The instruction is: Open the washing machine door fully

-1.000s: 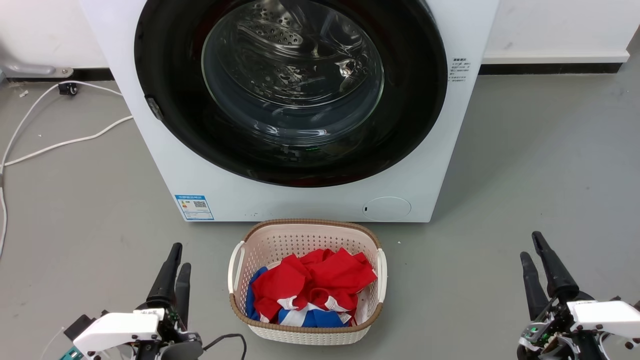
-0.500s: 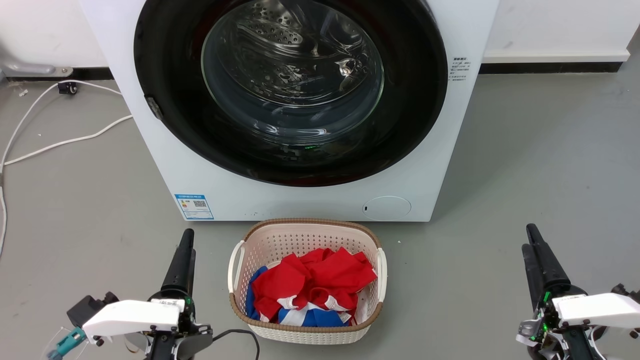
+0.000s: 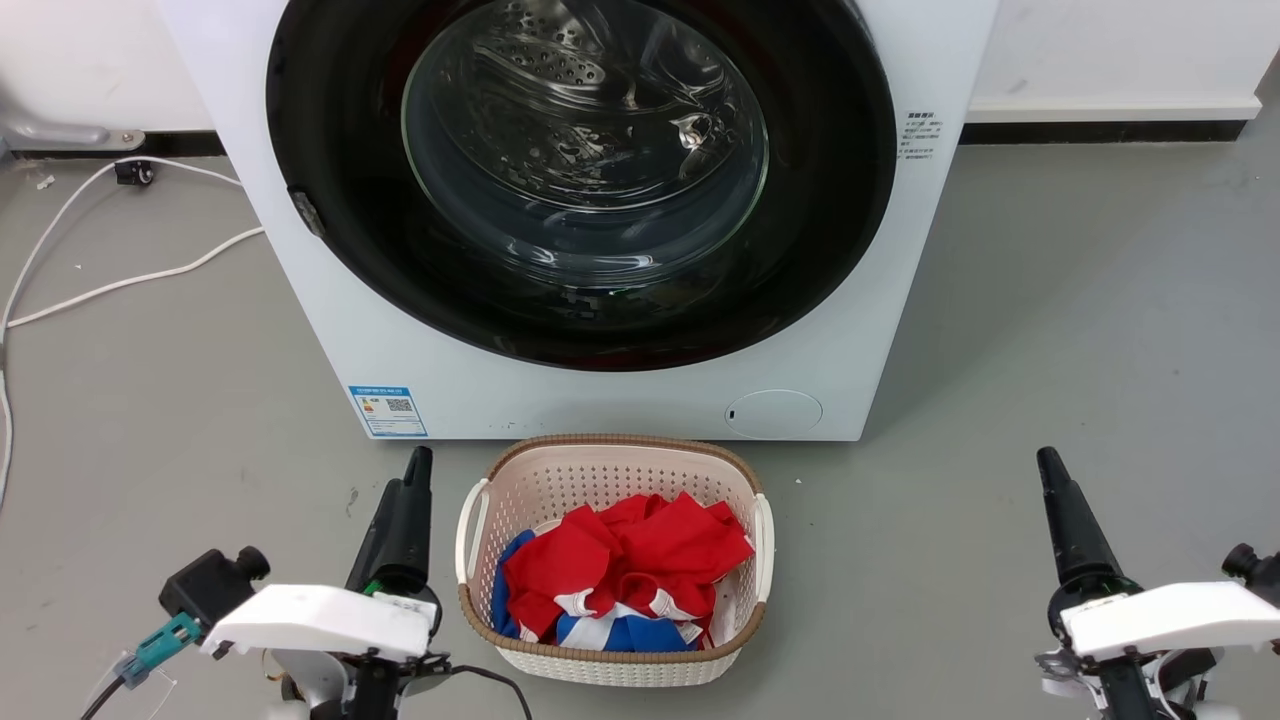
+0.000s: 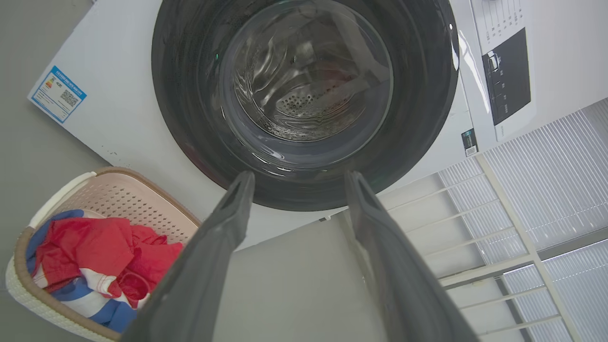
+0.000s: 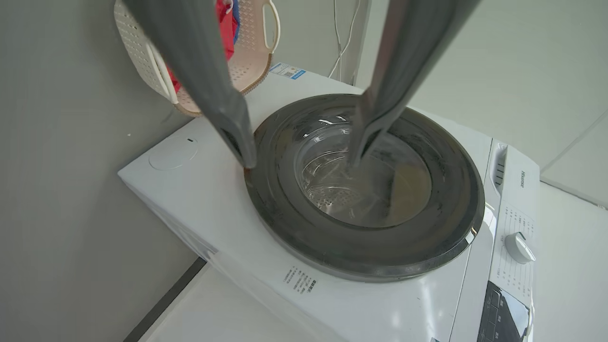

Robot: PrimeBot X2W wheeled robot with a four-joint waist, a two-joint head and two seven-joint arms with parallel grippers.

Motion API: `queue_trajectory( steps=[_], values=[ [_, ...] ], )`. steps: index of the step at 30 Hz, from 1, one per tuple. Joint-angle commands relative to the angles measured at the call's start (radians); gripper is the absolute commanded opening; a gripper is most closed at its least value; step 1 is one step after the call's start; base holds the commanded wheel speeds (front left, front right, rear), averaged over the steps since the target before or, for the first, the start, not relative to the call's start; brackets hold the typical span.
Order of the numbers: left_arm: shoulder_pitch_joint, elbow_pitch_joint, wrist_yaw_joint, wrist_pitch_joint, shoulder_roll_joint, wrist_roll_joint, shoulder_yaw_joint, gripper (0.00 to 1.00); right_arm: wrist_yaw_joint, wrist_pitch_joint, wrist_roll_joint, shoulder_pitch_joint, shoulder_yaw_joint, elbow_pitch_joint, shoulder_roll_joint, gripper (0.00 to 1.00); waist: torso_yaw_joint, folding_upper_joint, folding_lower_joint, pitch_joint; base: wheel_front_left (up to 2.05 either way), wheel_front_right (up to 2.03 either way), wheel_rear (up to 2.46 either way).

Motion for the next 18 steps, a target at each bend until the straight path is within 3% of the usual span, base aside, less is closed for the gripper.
queue_trajectory(
  steps=[1,18],
  values=[
    [-0.031,-0.012,0.002,-0.012,0.003,0.049,-0.005,1.0,0.001,-0.011,-0.051,-0.009,0.007,-0.019,-0.009,1.0,0.0,0.0,0.0,0.0,0.0,0.0,0.0],
    [-0.052,-0.006,0.051,-0.068,0.048,0.38,-0.097,1.0,0.001,-0.036,-0.385,0.01,0.009,-0.05,0.004,1.0,0.0,0.0,0.0,0.002,0.0,0.0,0.0]
  ],
)
